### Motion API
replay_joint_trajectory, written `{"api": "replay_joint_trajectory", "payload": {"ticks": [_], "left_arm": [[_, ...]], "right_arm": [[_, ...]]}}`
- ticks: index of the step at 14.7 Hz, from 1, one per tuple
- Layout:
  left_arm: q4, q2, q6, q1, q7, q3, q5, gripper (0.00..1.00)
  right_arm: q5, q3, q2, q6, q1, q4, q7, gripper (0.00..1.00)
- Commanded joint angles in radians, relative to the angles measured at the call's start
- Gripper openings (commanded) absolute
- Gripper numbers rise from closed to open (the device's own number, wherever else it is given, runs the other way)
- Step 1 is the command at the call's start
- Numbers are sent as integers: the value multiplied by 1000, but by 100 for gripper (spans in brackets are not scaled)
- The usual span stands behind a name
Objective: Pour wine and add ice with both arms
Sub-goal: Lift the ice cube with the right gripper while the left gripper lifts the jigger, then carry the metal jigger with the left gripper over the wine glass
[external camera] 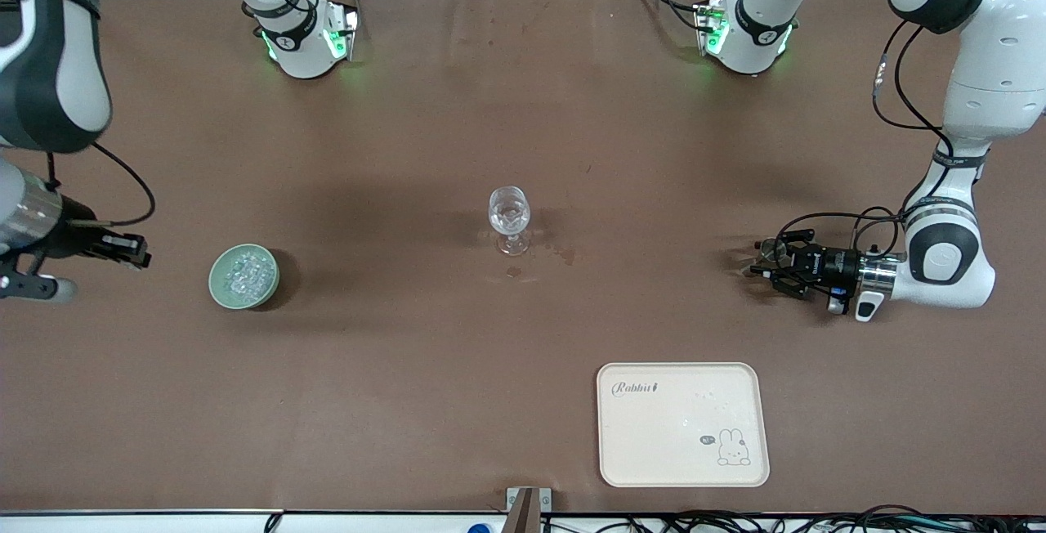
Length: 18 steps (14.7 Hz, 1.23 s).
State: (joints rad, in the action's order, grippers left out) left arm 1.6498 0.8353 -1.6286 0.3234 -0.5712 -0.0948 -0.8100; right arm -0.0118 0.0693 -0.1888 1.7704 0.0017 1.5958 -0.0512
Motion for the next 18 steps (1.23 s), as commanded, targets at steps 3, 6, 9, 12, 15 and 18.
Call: {"api": "replay_joint_trajectory", "payload": {"ticks": [3, 6, 9, 12, 15, 18], "left_arm": [[-5, 7, 4, 0, 16, 1, -26, 24], [-12, -2, 9, -1, -2, -5, -28, 6], [-24, -13, 10, 16, -81, -65, -41, 1], [-24, -42, 10, 13, -163, -127, -81, 1], [-45, -61, 3, 2, -264, -190, -126, 1], [-51, -91, -63, -7, -373, -281, -127, 1]], "right_arm": [[-13, -14, 181, -173, 10, 42, -4, 4], [-13, -14, 282, -192, 26, 125, -4, 4], [-13, -13, 287, -181, 23, 128, -3, 4], [-5, -10, 275, -183, 18, 81, -2, 4], [0, -8, 247, -180, 14, 55, -2, 4], [0, -8, 210, -181, 14, 10, 1, 4]]}}
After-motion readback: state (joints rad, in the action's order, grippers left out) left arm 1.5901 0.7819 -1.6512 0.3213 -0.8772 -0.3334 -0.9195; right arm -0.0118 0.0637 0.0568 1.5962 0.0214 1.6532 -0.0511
